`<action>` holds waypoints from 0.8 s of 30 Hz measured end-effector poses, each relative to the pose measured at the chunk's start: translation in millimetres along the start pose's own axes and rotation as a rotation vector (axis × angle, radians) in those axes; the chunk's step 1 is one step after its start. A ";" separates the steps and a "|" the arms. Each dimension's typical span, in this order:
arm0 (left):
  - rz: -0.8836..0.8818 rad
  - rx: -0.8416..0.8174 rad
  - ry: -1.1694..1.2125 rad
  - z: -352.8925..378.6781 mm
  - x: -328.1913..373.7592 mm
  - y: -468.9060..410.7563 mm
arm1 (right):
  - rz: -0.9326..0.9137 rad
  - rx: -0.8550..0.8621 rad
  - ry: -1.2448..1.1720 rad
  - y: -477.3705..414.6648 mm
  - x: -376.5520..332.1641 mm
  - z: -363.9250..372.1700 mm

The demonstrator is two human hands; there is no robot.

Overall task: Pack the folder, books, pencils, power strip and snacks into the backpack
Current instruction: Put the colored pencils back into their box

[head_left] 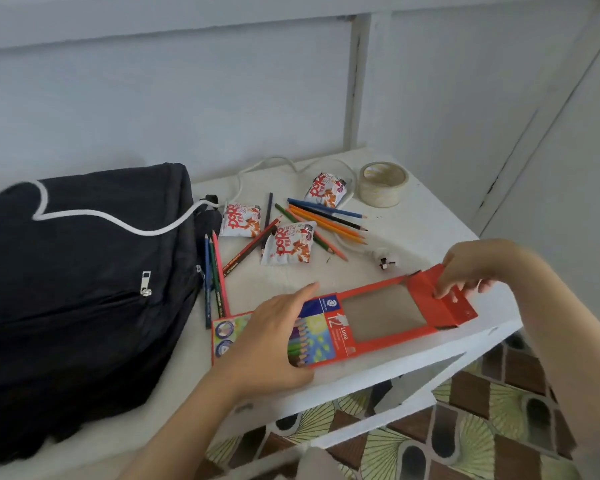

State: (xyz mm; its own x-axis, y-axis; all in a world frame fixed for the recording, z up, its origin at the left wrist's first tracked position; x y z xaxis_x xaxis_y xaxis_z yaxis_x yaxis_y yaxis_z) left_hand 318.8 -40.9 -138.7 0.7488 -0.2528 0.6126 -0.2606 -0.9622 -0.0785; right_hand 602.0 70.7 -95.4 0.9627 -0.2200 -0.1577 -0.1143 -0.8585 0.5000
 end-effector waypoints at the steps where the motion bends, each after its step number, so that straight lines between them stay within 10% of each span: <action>1: -0.016 -0.001 -0.006 1.8 2.4 3.0 | -0.019 -0.006 0.047 -1.4 0.6 1.3; 9: 0.006 -0.006 -0.140 8.0 15.4 5.0 | -0.191 0.212 0.112 -17.3 -25.3 -18.2; 18: 0.030 0.397 -0.052 -6.5 14.8 -72.7 | -0.333 0.458 -0.359 -86.6 -87.1 -12.7; 24: 0.125 0.370 -0.196 -5.1 25.0 -145.3 | -0.322 0.540 -0.807 -95.5 -71.5 -22.1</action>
State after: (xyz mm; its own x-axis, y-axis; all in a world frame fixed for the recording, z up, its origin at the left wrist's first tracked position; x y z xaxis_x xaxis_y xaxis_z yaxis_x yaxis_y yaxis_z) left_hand 372.2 93.1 -108.0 0.8360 -0.3501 0.4226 -0.1477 -0.8852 -0.4412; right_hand 549.5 178.6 -113.1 0.5379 -0.0175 -0.8429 -0.1667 -0.9822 -0.0860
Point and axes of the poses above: each hand's wrist, its own y-axis away from the middle knuckle, its own z-axis out of the palm, x = y × z, the point moved 3 cm from there along -y, towards the middle knuckle, and after that the axes turned 12 degrees about x, right-handed, at the moved point
